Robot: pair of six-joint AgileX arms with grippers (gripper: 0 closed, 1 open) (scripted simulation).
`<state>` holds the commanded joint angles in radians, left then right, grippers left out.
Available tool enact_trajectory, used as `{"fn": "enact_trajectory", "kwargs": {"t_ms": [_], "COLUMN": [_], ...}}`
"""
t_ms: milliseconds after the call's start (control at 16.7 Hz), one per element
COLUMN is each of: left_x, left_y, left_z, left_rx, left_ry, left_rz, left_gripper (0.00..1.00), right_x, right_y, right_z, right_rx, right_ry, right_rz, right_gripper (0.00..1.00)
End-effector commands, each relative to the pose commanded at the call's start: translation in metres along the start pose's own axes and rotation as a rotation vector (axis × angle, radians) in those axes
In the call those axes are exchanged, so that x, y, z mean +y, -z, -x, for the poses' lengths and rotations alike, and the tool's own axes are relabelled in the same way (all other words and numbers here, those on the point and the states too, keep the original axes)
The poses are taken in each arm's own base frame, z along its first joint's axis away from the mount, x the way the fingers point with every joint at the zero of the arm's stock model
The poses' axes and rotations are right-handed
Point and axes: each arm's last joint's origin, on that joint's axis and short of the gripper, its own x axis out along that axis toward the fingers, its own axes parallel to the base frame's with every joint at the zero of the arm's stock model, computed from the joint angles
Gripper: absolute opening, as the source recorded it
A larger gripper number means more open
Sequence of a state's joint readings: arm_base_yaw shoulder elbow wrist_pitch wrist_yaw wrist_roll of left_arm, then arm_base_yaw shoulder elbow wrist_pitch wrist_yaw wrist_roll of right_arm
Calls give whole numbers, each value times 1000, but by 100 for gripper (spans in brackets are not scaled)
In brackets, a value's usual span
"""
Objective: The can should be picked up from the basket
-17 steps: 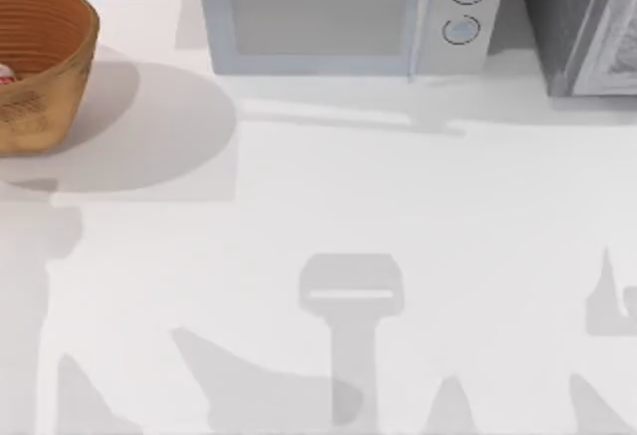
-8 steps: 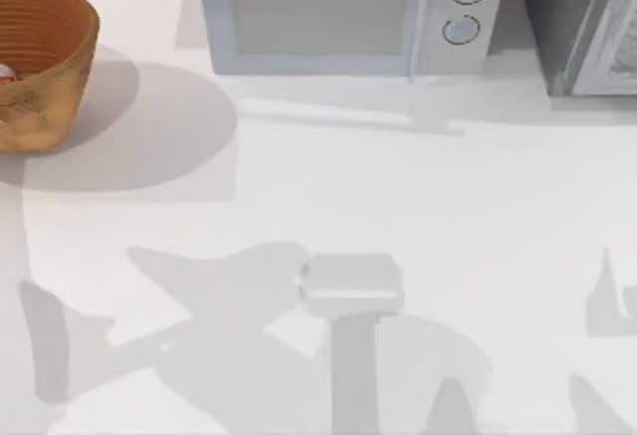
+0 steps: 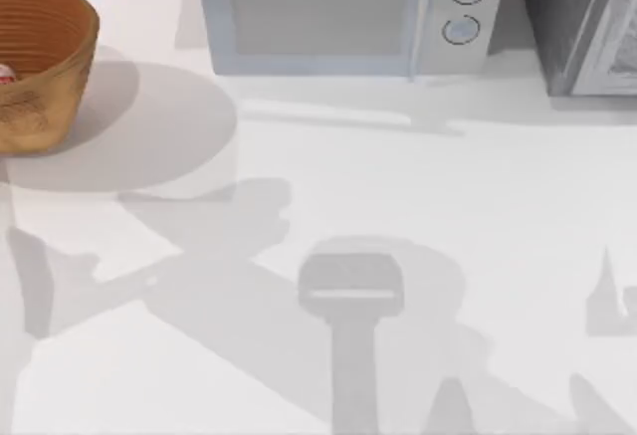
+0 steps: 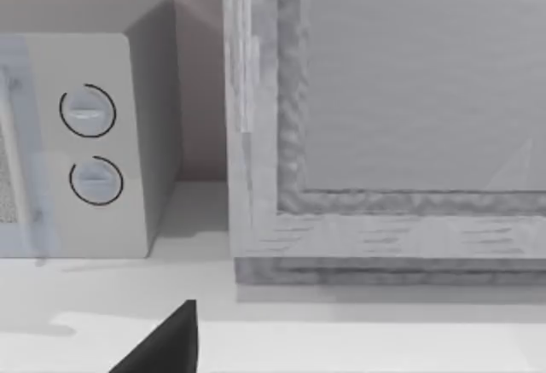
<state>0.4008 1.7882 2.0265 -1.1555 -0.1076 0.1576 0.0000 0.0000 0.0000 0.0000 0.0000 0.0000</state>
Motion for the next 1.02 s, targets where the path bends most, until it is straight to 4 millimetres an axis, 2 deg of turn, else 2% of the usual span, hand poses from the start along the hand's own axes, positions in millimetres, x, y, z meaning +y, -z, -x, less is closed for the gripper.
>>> {"fn": "enact_trajectory", "kwargs": {"t_ms": [240,540,780,1020], "left_x": [-8,-34,-66,-103], "left_y": [-24,-43,-42,-29], "left_z": [-27,-83,-135,-183], "left_rx": [47,143,252,380], "left_ry": [61,161,249,335], "left_rz": [-23,-78,-132,-188], "left_gripper": [100,100,100,100], "right_x": [0,0,0,0], "right_y": [0,0,0,0], "right_z": [0,0,0,0], "right_rx": [0,0,0,0], "right_ry": [0,0,0,0], "right_rz": [0,0,0,0], "right_gripper": [100,100,100,100]}}
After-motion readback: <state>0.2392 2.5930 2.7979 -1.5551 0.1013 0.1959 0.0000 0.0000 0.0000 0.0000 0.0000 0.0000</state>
